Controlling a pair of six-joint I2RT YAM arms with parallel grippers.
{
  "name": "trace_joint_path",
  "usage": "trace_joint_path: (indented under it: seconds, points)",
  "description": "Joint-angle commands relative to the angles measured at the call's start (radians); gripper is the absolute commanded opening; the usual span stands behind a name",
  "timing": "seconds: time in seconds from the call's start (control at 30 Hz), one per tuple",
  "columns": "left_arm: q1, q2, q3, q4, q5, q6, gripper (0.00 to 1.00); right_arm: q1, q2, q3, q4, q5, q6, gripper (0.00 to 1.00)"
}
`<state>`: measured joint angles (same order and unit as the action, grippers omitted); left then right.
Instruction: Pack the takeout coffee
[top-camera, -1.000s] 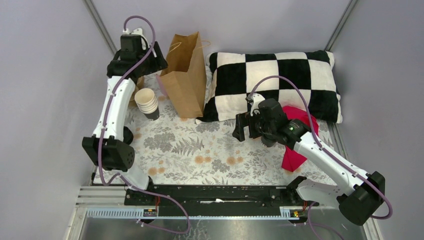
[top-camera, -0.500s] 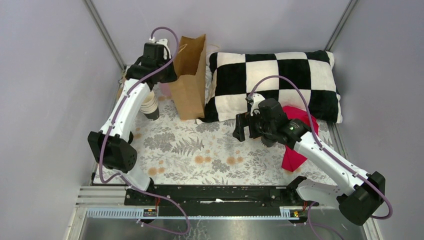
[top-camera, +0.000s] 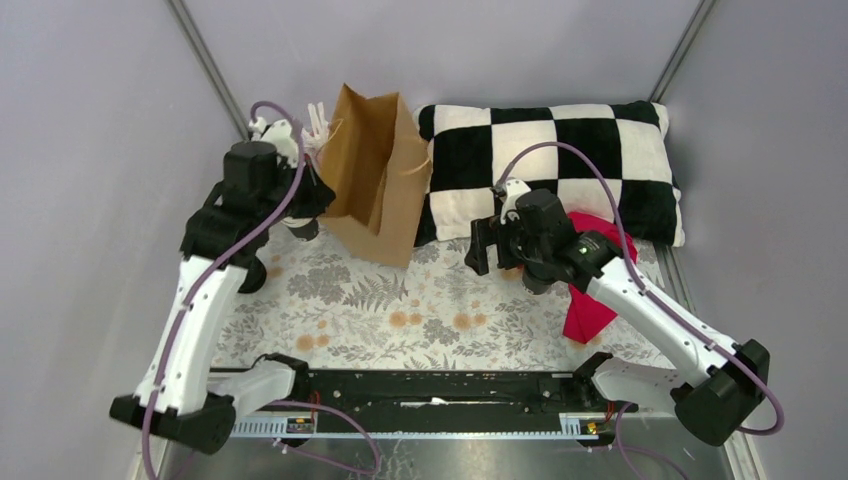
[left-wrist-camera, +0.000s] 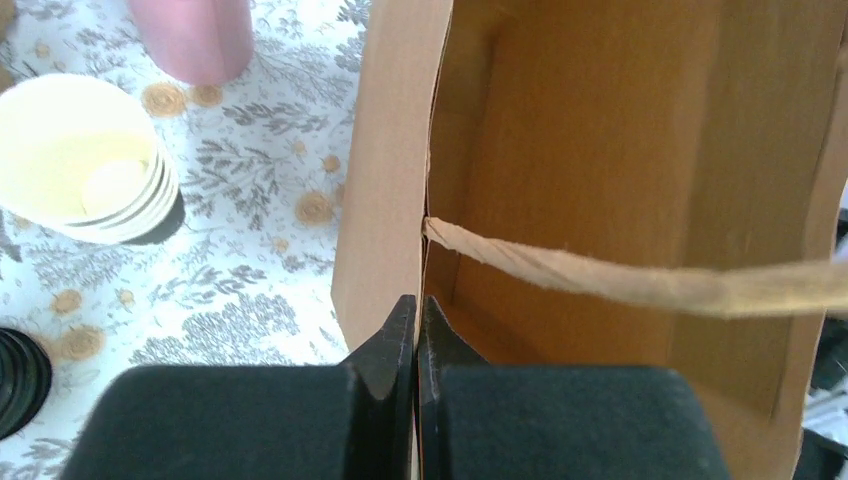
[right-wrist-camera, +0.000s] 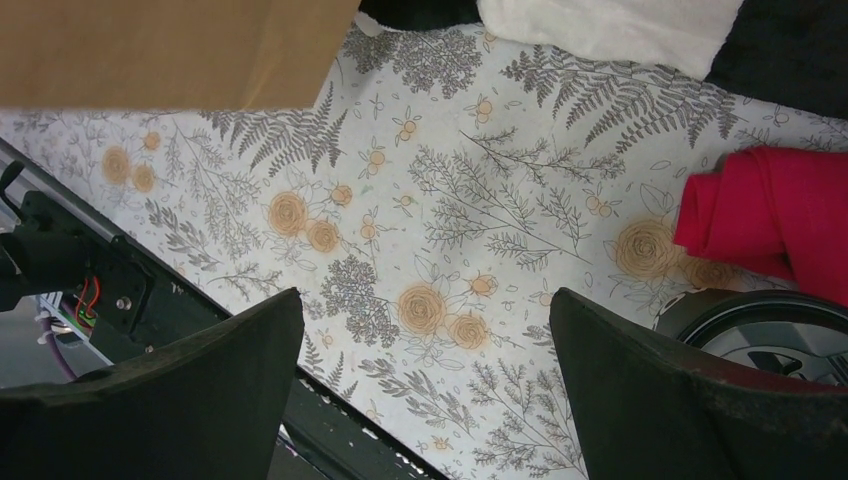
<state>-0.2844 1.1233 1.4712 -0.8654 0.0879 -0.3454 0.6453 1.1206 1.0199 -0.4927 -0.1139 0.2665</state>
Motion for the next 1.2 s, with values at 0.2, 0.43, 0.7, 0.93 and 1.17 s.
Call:
trace_joint_path:
  seconds: [0.2,0.43,0.7,0.93,1.17]
  points:
    - [-0.004,-0.191,-0.134,-0.034,0.221,-0.033,0.00,0.002,0.012,0.055,-0.022,0.049,0.000,1.00]
    - [-0.005,-0.228,-0.157,-0.047,0.426,0.077,0.00,0.002,-0.036,0.072,-0.068,0.148,-0.020,1.00]
    - [-0.027,-0.269,-0.112,-0.130,0.375,0.133,0.00,0.002,-0.127,0.060,-0.056,0.179,-0.016,1.00]
    - [-0.027,-0.287,-0.074,-0.184,0.340,0.143,0.00,0.002,-0.146,0.060,-0.053,0.190,-0.024,1.00]
    - [-0.046,-0.326,-0.051,-0.192,0.350,0.160,0.00,0.002,-0.143,0.054,-0.039,0.187,-0.029,1.00]
